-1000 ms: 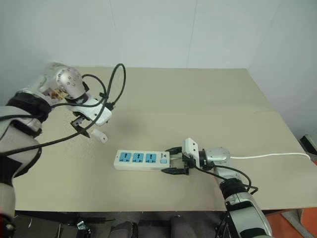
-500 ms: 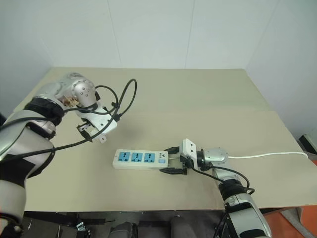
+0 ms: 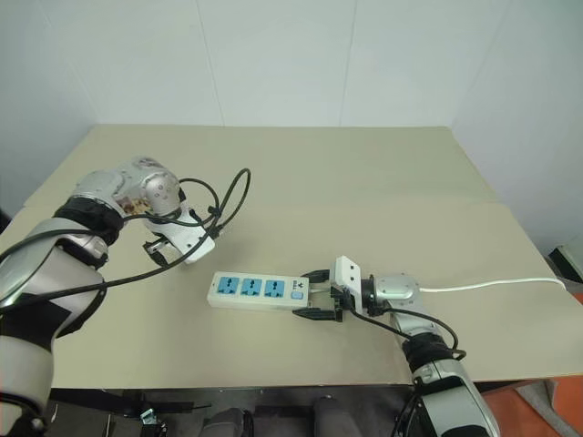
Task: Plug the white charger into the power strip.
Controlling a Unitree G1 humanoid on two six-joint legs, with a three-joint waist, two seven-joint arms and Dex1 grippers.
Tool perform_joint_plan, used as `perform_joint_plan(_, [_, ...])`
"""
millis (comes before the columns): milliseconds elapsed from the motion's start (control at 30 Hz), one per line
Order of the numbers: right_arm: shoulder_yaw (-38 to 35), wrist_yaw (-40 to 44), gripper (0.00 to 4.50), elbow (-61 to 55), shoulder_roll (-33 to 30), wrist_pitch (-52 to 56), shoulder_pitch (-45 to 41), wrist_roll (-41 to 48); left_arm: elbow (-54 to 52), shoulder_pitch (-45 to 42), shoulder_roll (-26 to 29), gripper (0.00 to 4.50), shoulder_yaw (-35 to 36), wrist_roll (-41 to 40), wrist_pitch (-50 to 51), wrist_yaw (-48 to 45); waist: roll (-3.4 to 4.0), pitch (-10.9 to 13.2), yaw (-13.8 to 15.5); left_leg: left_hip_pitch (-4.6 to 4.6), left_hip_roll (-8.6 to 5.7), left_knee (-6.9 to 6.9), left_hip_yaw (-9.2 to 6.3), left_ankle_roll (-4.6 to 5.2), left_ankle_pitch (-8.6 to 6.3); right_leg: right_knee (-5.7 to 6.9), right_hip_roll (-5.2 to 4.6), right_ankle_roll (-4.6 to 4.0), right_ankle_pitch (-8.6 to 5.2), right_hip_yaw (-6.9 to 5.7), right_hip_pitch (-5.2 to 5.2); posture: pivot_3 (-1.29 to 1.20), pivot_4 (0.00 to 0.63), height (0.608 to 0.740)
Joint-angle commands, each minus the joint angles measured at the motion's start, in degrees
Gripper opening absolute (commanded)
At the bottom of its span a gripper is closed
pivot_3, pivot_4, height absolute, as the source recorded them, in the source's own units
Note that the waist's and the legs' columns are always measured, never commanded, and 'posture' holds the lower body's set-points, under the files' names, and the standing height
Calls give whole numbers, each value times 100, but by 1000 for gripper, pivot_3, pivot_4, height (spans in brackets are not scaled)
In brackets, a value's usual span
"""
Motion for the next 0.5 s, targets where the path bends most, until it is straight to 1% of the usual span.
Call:
perform_joint_plan(33, [228, -134, 3417, 112, -39, 119, 160, -360, 53, -7, -59, 4500, 204, 66, 37, 54, 0, 0, 0, 0, 0, 0, 0, 0, 0, 0, 0, 0, 0, 0, 0, 0, 150, 740])
perform_joint_plan(500, [242, -287, 3417, 55, -92, 118, 225, -450, 419, 34, -251, 4500, 156, 634, 128, 628, -1, -1, 1, 2, -1, 0, -1, 0, 0, 1, 1, 0, 0, 1, 1, 0, 150, 740])
